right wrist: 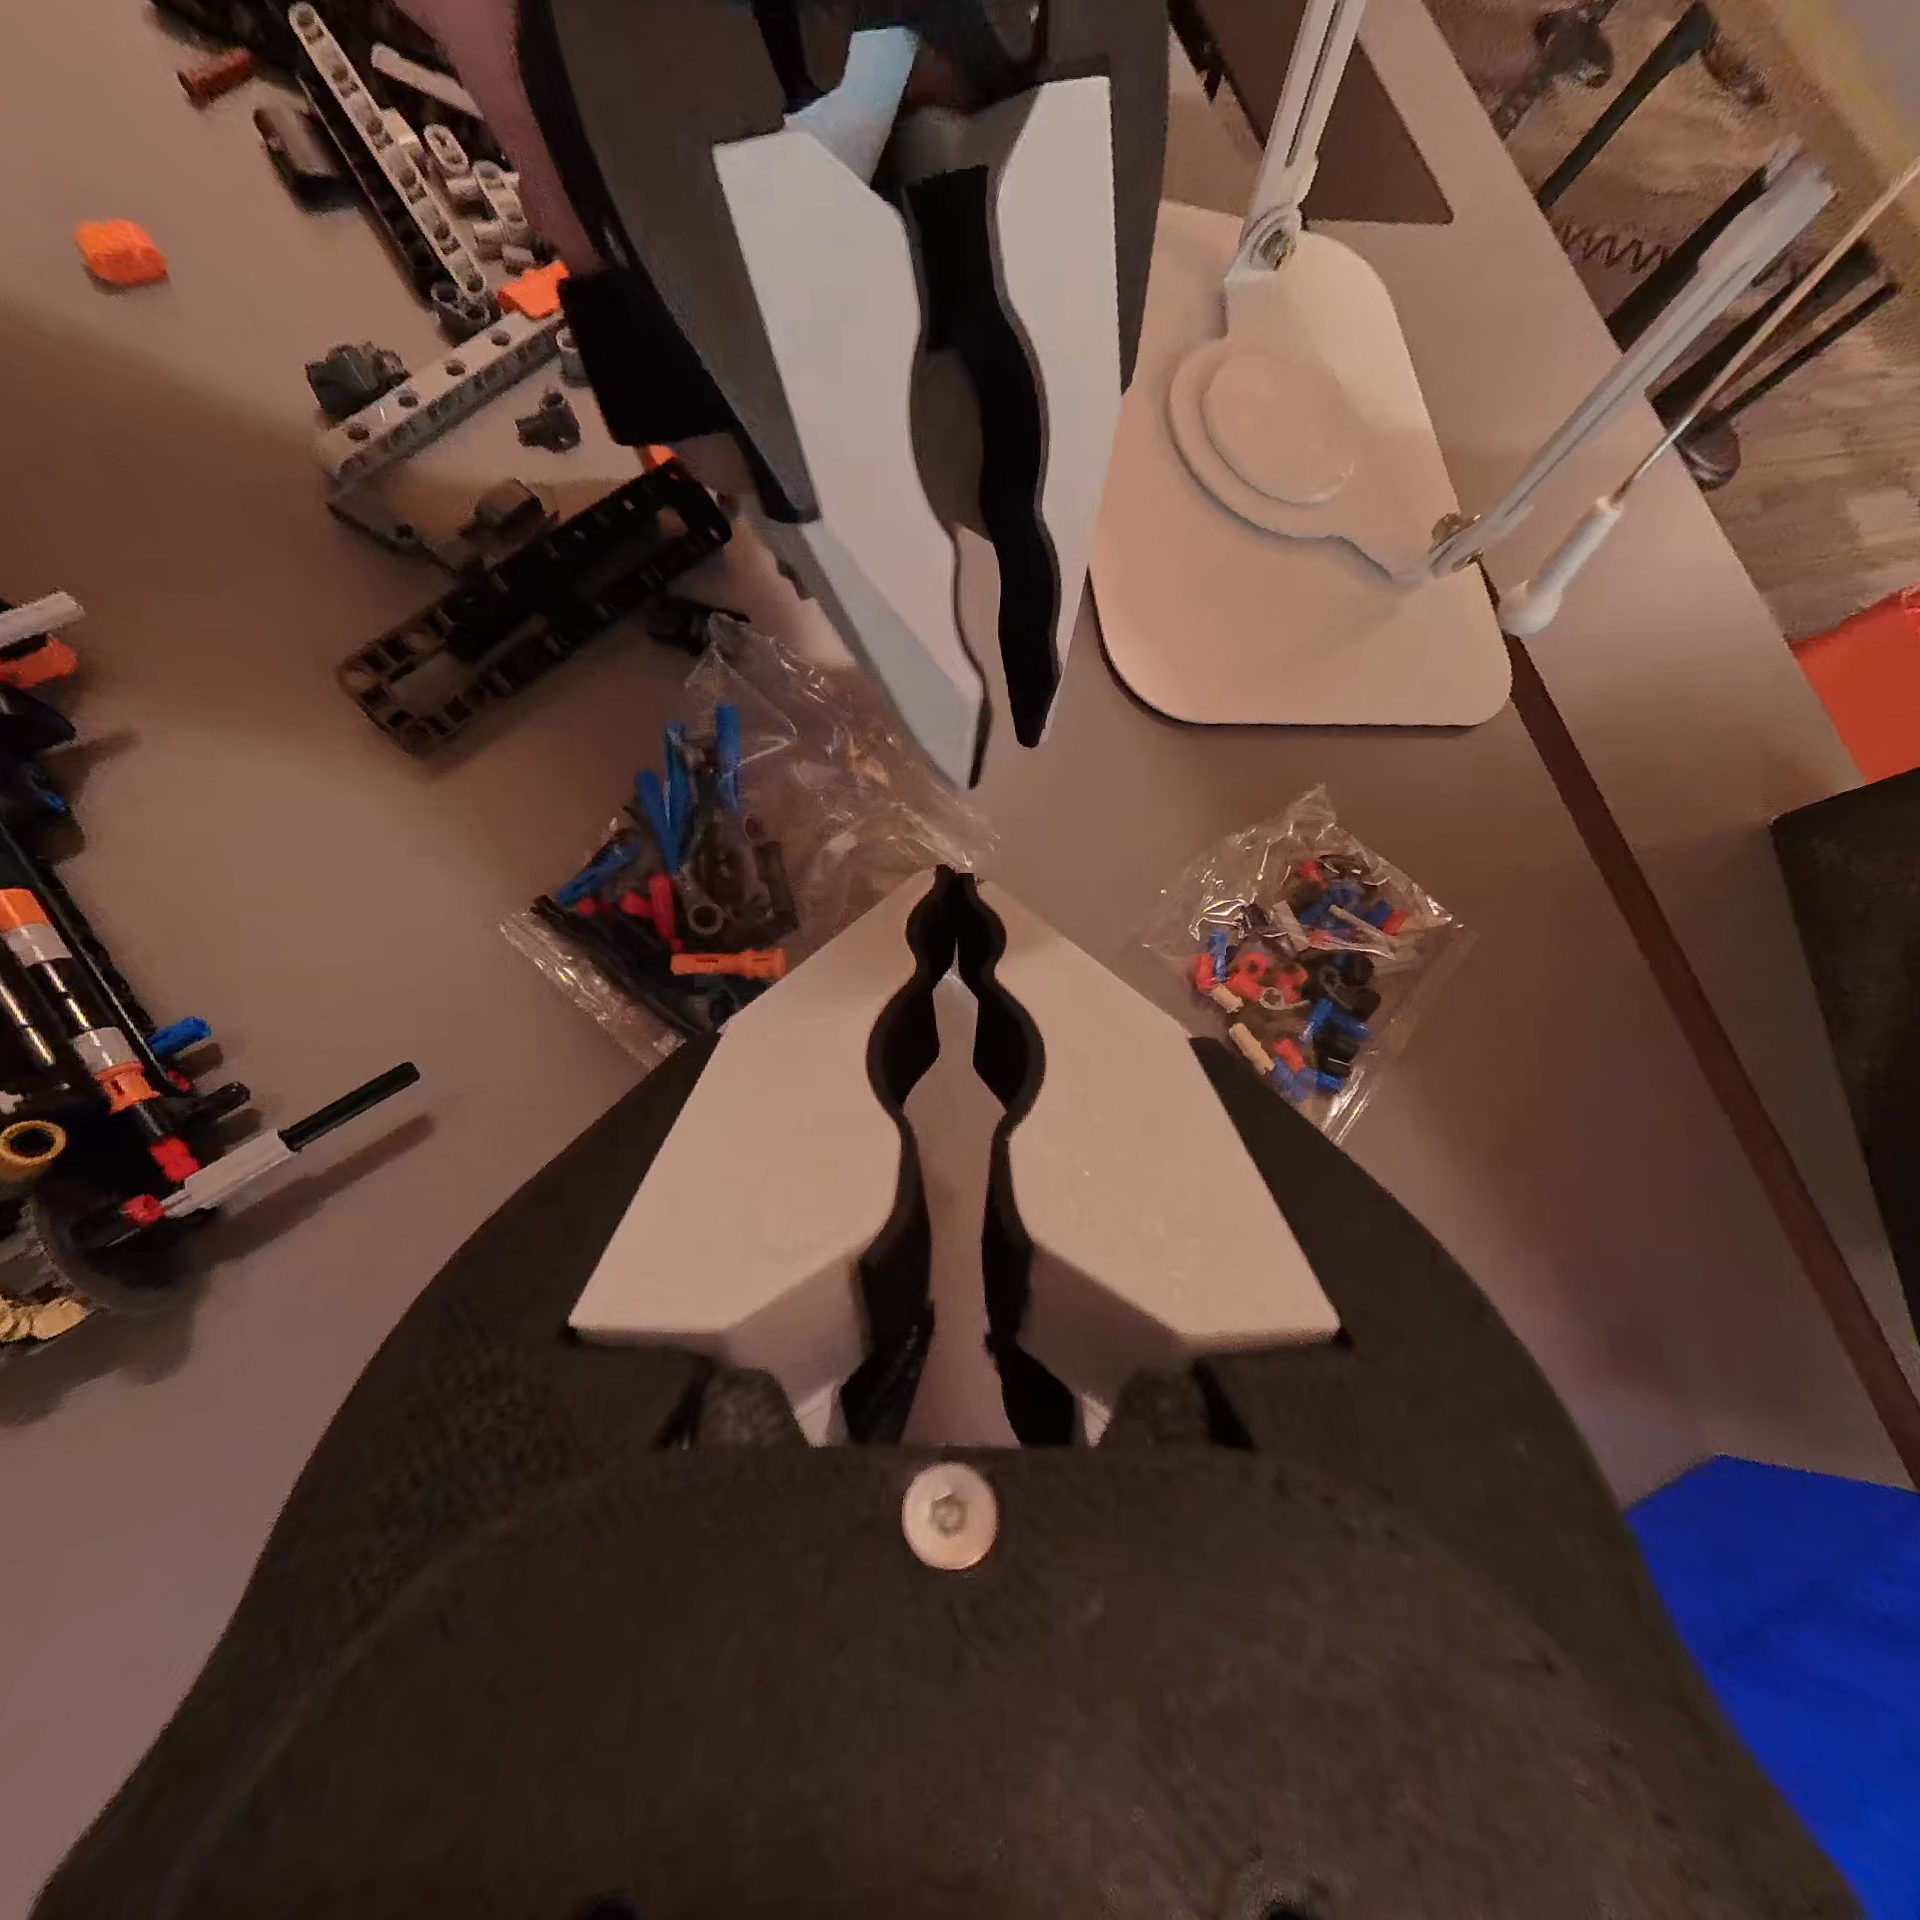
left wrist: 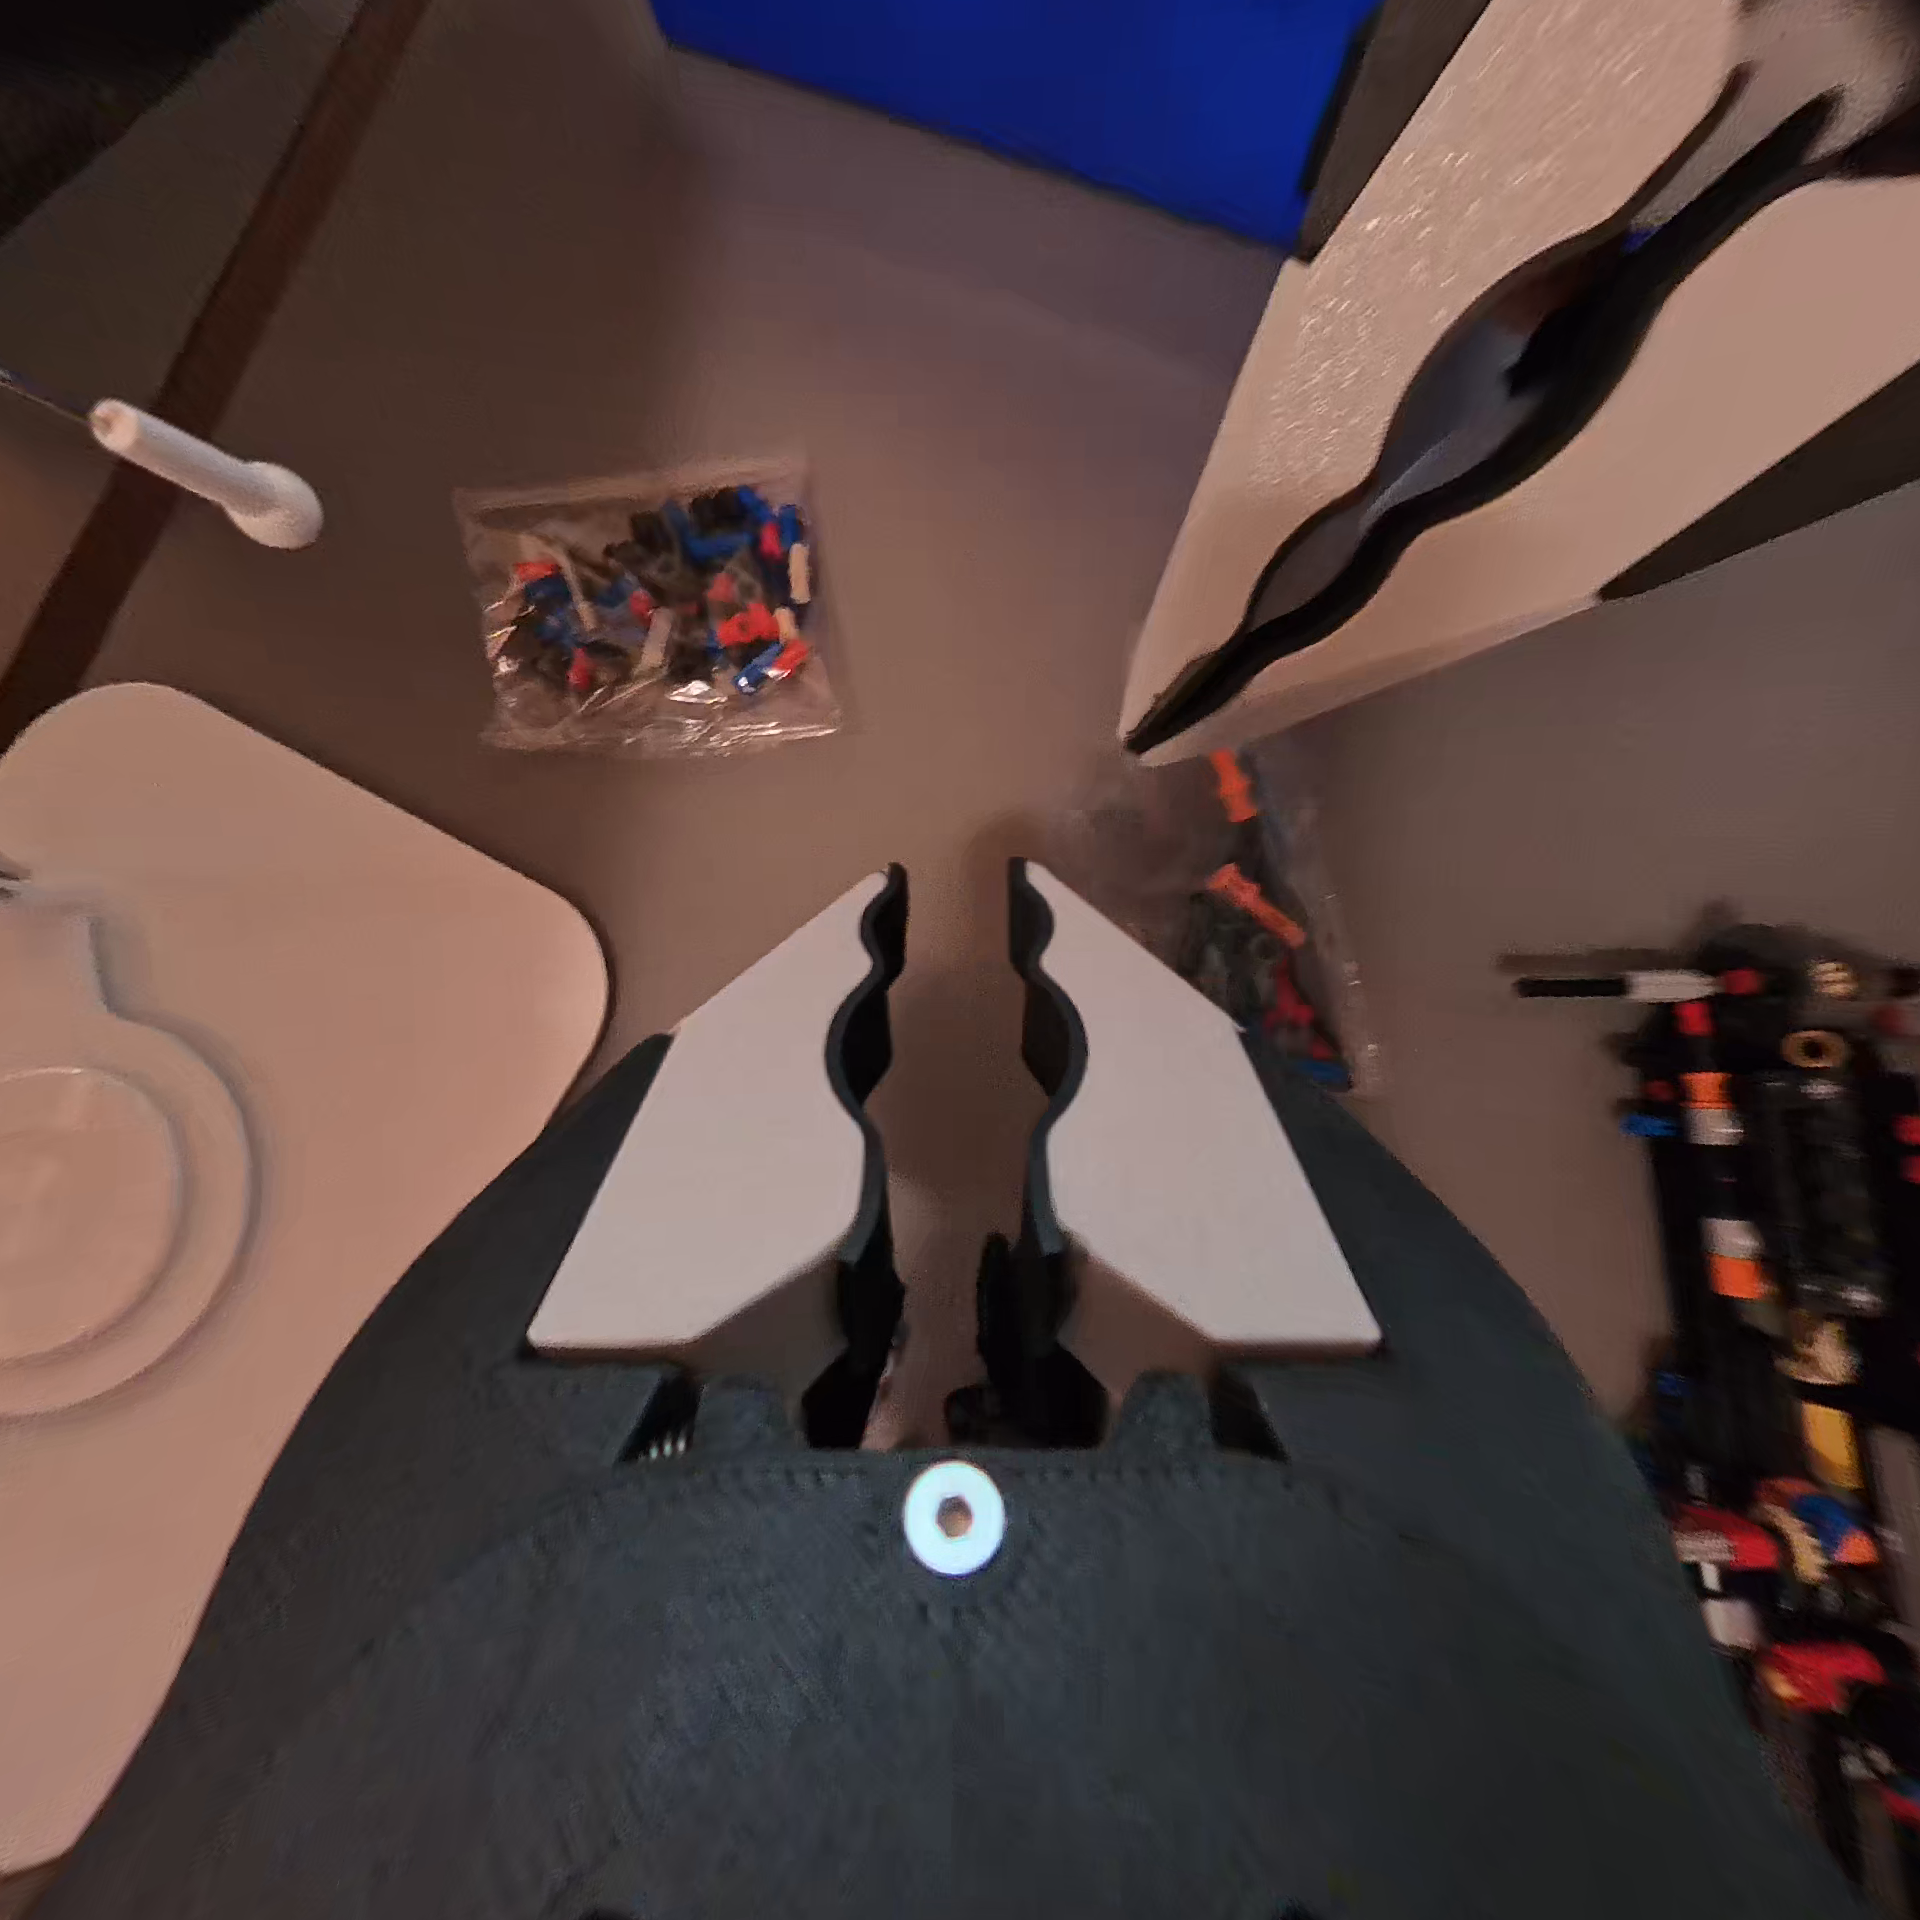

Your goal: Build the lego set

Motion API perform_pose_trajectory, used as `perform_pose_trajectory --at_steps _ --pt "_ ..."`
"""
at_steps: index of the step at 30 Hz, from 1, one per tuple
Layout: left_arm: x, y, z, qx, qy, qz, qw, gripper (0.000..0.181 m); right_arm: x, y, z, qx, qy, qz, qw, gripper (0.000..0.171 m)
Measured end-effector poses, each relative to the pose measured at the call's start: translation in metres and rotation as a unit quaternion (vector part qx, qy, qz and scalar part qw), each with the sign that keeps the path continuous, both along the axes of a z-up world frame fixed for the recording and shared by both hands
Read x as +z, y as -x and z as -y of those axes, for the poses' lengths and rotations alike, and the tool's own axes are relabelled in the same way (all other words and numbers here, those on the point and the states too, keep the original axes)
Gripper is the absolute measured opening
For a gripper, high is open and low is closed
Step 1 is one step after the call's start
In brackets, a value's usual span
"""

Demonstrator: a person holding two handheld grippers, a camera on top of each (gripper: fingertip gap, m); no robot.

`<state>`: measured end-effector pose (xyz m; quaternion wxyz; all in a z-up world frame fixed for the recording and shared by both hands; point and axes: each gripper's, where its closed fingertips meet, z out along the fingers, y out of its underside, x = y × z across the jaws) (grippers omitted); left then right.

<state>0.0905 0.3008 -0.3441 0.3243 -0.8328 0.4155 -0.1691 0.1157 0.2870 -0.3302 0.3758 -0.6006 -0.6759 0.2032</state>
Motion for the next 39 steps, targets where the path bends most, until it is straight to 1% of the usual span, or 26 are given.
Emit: perform_pose_trajectory --at_steps 3,7,8,10,12,13,14,16,18,22,25,29,39 --pt "0.007 -0.005 0.007 -0.009 0.030 0.056 0.998 0.031 0.003 -0.001 -0.001 -0.001 0.002 -0.008 1.000 0.000" --pt "0.020 -0.008 0.015 -0.021 0.075 0.131 0.988 0.054 0.004 0.000 0.000 0.000 0.000 -0.009 1.000 0.000" --pt "0.022 -0.008 0.018 -0.026 0.083 0.138 0.987 0.058 0.004 0.000 0.000 0.000 0.002 -0.010 1.000 0.000" --pt "0.025 -0.008 0.020 -0.026 0.090 0.145 0.985 0.058 0.005 0.000 0.000 -0.001 0.001 -0.013 1.000 0.000" --pt "0.024 -0.016 0.022 -0.029 0.094 0.146 0.984 0.053 0.008 0.001 0.001 0.002 0.003 -0.020 1.000 0.000" --pt "0.019 -0.019 0.023 -0.028 0.094 0.134 0.986 0.048 0.010 0.002 0.002 0.003 0.002 -0.023 1.000 0.000" --pt "0.011 -0.021 0.022 -0.024 0.095 0.112 0.989 0.039 0.011 0.002 0.003 0.003 0.001 -0.024 1.000 0.000" --pt "0.005 -0.026 0.019 -0.024 0.083 0.099 0.991 0.000 0.012 0.003 0.003 0.002 -0.002 -0.027 1.000 0.000" --pt "0.003 -0.024 0.014 -0.015 0.085 0.095 0.992 0.000 0.013 0.002 0.002 0.001 -0.004 -0.028 1.000 0.000" --pt "0.013 -0.009 0.006 0.007 0.080 0.110 0.991 0.000 0.016 0.002 0.004 0.006 -0.014 -0.030 0.999 0.000" --pt "0.016 0.008 0.003 0.020 0.067 0.077 0.995 0.000 0.016 0.004 0.008 0.015 -0.023 -0.029 0.999 0.000" --pt "0.025 0.029 -0.003 0.052 0.064 0.085 0.993 0.000 0.020 0.004 0.010 0.019 -0.027 -0.031 0.999 0.000" --pt "0.040 0.071 0.003 0.096 0.055 0.116 0.987 0.000 0.013 0.000 0.008 0.019 -0.027 -0.011 0.999 0.000"
